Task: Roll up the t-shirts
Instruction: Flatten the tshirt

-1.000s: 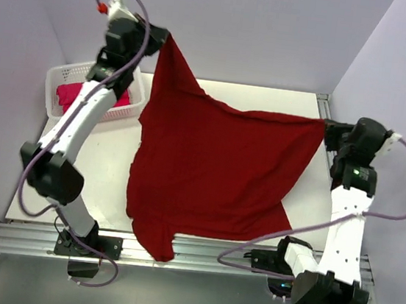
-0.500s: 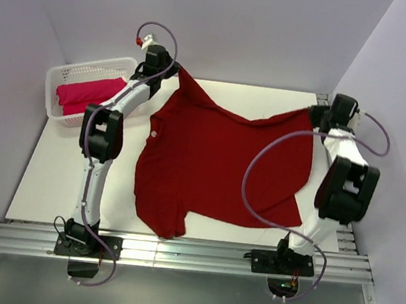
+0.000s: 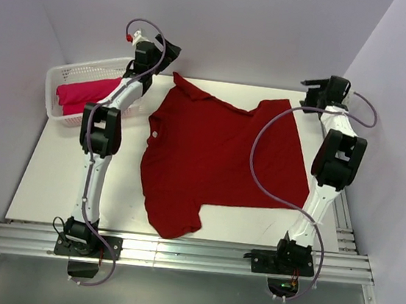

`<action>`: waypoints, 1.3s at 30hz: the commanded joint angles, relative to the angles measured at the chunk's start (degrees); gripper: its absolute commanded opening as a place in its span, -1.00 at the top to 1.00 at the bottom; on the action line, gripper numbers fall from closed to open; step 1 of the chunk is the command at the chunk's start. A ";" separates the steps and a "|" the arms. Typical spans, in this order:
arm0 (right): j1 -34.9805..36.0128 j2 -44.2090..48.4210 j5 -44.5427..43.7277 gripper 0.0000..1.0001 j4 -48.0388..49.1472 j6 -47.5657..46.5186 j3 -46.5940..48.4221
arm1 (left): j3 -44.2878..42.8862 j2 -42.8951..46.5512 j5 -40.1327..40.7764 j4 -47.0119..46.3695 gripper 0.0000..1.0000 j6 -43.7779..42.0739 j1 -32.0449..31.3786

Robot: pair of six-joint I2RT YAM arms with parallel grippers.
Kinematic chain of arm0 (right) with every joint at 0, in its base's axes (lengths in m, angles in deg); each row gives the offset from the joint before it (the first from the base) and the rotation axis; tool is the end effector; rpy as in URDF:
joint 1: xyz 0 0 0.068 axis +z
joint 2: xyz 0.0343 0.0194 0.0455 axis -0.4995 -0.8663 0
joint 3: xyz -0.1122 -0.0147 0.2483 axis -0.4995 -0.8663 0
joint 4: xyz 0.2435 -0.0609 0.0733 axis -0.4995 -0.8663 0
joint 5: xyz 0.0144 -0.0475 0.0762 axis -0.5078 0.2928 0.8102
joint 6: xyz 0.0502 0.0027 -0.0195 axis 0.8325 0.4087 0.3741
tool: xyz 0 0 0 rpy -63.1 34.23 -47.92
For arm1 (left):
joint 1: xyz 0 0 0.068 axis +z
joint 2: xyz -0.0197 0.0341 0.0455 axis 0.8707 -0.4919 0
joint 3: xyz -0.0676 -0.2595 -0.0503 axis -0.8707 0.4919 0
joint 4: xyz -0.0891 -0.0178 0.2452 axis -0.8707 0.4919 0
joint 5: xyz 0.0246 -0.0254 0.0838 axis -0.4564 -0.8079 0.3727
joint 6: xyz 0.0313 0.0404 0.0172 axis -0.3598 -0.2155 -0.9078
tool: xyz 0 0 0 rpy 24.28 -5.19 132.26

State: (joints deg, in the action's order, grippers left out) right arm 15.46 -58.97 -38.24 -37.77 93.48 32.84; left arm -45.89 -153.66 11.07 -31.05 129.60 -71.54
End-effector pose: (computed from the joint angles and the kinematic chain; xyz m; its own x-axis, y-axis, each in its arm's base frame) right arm 0.5165 -0.1258 0.2269 -0.0942 0.9731 -0.2103 0.4496 0.2301 0.8631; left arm 0.5790 -0.1131 0.2389 -0.2530 -0.7794 -0.5731 0.0003 0.5923 -0.8057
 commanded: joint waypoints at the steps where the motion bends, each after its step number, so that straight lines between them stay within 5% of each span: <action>1: -0.88 14.60 -0.23 -0.60 -3.05 -4.26 -10.06 | 1.17 10.29 -5.61 -0.27 -0.99 -3.62 -1.21; 7: -0.61 38.43 -4.71 -0.42 -12.81 -10.51 -33.08 | 11.32 24.08 -5.81 8.78 -0.99 -6.80 -3.40; 16: -3.33 62.27 -12.01 -0.09 -36.55 -17.46 -49.55 | 35.93 51.33 3.78 34.26 -0.99 -6.10 -8.32; 26: -11.58 70.63 -12.10 0.15 -41.82 -21.67 -65.56 | 60.57 73.65 -0.52 49.57 -0.97 -3.54 -11.23; 39: -23.46 57.11 -14.83 0.06 -37.70 -27.83 -65.04 | 66.04 81.59 -2.46 54.76 -0.99 -5.22 -11.23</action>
State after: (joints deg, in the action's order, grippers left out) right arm -6.55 2.23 -52.30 -78.03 67.66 -34.61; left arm 19.26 -71.65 9.59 22.79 125.42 -82.54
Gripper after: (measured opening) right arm 0.469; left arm 0.994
